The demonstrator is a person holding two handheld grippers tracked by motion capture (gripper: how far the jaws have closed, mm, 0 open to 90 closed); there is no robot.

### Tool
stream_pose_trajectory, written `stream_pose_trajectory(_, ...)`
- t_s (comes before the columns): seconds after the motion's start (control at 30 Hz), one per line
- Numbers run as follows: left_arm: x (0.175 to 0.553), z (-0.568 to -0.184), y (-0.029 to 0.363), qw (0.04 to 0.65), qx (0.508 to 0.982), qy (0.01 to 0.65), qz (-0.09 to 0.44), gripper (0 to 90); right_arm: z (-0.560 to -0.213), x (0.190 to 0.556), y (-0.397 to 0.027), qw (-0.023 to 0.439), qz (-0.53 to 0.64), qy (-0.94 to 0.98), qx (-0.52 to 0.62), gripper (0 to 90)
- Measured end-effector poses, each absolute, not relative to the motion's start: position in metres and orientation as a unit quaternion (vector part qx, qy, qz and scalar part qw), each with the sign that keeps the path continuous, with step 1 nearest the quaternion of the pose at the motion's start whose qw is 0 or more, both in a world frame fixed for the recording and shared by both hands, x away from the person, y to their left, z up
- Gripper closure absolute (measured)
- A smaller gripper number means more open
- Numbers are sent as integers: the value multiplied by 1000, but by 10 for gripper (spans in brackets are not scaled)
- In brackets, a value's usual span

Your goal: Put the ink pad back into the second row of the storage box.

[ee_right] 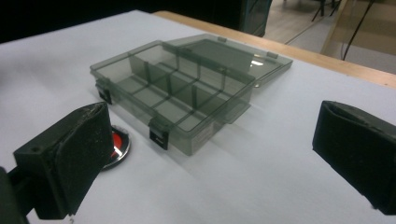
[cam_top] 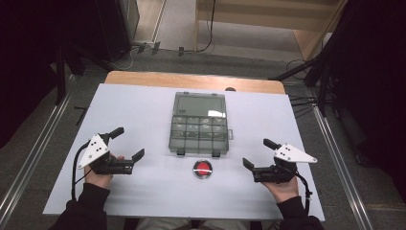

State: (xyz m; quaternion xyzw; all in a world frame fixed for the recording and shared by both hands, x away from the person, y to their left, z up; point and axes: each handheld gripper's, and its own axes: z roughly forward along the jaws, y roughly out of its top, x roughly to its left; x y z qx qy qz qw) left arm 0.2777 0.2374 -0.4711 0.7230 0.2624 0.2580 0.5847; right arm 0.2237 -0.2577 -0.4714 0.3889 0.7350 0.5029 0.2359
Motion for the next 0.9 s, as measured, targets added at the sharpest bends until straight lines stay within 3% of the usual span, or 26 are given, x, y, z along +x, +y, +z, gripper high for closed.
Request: stream_pose_trajectory(0.9, 278, -473, 233, 582, 734, 252, 242, 0, -476, 241, -185, 165, 442, 821, 322, 0)
